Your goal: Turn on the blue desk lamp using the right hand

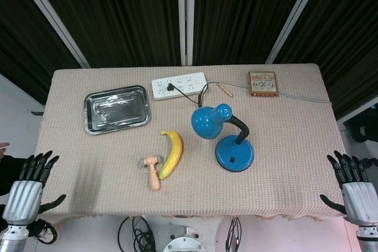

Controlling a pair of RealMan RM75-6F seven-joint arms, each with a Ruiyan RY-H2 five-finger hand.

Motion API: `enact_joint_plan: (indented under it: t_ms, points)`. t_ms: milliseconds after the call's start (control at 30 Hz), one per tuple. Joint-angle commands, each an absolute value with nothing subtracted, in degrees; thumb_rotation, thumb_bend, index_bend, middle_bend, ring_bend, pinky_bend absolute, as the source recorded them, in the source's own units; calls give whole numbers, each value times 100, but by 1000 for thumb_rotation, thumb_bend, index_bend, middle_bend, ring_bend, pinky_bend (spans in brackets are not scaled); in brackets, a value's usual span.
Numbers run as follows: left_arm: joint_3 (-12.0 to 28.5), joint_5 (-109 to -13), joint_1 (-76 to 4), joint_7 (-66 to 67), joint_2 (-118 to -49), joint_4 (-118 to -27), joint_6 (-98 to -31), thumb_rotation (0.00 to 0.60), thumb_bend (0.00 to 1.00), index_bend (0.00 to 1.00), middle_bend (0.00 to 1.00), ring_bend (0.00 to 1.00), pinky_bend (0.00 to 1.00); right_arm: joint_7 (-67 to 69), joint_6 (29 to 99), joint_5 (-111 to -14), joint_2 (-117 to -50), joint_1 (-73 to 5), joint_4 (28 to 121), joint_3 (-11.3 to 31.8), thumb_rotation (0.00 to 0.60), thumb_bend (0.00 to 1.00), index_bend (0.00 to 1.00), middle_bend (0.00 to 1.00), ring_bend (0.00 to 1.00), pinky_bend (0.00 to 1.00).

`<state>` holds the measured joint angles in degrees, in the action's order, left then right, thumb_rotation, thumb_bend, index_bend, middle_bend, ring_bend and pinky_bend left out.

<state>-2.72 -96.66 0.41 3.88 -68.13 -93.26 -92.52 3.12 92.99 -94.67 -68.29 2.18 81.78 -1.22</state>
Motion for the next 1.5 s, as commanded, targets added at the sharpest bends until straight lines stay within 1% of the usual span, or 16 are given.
enact_joint_plan:
  t_ms: [33, 400, 500, 567, 667, 700, 767, 833, 900, 933, 1000, 1033, 1100, 1200, 1333, 1500]
  points:
    - [-276, -9666, 40, 379, -6825, -9320, -9247, 600, 23, 99, 36, 0, 0, 312, 9288, -9474, -6833, 214, 8175, -128, 600, 0, 0, 0, 0, 0]
    - [-292, -9724, 56, 358, -6800, -9321, -9294, 600, 23, 98, 36, 0, 0, 335, 9315, -9492, -6829, 227, 8183, -135, 600, 0, 0, 0, 0, 0]
    - [-290, -9728, 52, 336, -6820, -9306, -9293, 600, 23, 98, 36, 0, 0, 319, 9289, -9517, -6818, 213, 8198, -151, 600, 39, 0, 0, 0, 0]
    - [-307, -9724, 56, 346, -6853, -9278, -9268, 600, 23, 99, 36, 0, 0, 299, 9257, -9555, -6796, 198, 8213, -179, 600, 153, 0, 0, 0, 0]
    - [-329, -9699, 65, 375, -6904, -9222, -9225, 600, 23, 99, 35, 0, 0, 245, 9189, -9636, -6761, 160, 8248, -230, 600, 468, 0, 0, 0, 0]
    - [-331, -9689, 66, 367, -6912, -9216, -9217, 600, 23, 98, 35, 0, 0, 224, 9161, -9657, -6756, 146, 8266, -246, 600, 544, 0, 0, 0, 0]
    - [-321, -9684, 57, 357, -6917, -9205, -9211, 600, 23, 98, 35, 0, 0, 205, 9112, -9725, -6764, 105, 8297, -274, 600, 747, 0, 0, 0, 0]
    - [-310, -9706, 42, 355, -6921, -9204, -9217, 600, 23, 98, 36, 0, 0, 193, 9100, -9795, -6792, 63, 8308, -279, 600, 866, 0, 1, 3, 12]
    - [-311, -9725, 32, 358, -6932, -9210, -9212, 600, 23, 98, 35, 0, 0, 237, 9135, -9899, -6840, 21, 8280, -279, 600, 924, 0, 64, 80, 153]
    - [-319, -9737, 30, 366, -6941, -9211, -9205, 600, 23, 98, 35, 0, 0, 275, 9148, -9980, -6866, -11, 8251, -292, 600, 923, 0, 167, 178, 277]
    - [-337, -9746, 32, 382, -6953, -9210, -9192, 600, 24, 98, 36, 0, 0, 333, 9105, -10089, -6889, -75, 8230, -330, 600, 902, 0, 418, 381, 449]
    - [-346, -9750, 37, 389, -6958, -9208, -9191, 600, 24, 98, 36, 0, 0, 374, 9055, -10157, -6900, -126, 8235, -358, 600, 876, 0, 546, 477, 511]
    - [-353, -9753, 49, 389, -6960, -9204, -9206, 600, 23, 99, 36, 0, 0, 329, 8955, -10229, -6926, -203, 8245, -386, 600, 817, 0, 684, 574, 568]
    - [-362, -9757, 69, 369, -6951, -9205, -9237, 600, 23, 99, 36, 0, 0, 168, 8691, -10270, -6963, -328, 8390, -439, 600, 749, 0, 778, 637, 599]
    - [-375, -9768, 76, 361, -6938, -9203, -9240, 600, 23, 98, 35, 0, 0, -213, 8049, -10133, -6923, -561, 8787, -492, 600, 656, 0, 840, 677, 613]
    - [-385, -9766, 76, 339, -6931, -9203, -9228, 600, 23, 99, 35, 0, 0, -876, 7128, -9733, -6906, -947, 9390, -397, 600, 642, 0, 869, 698, 625]
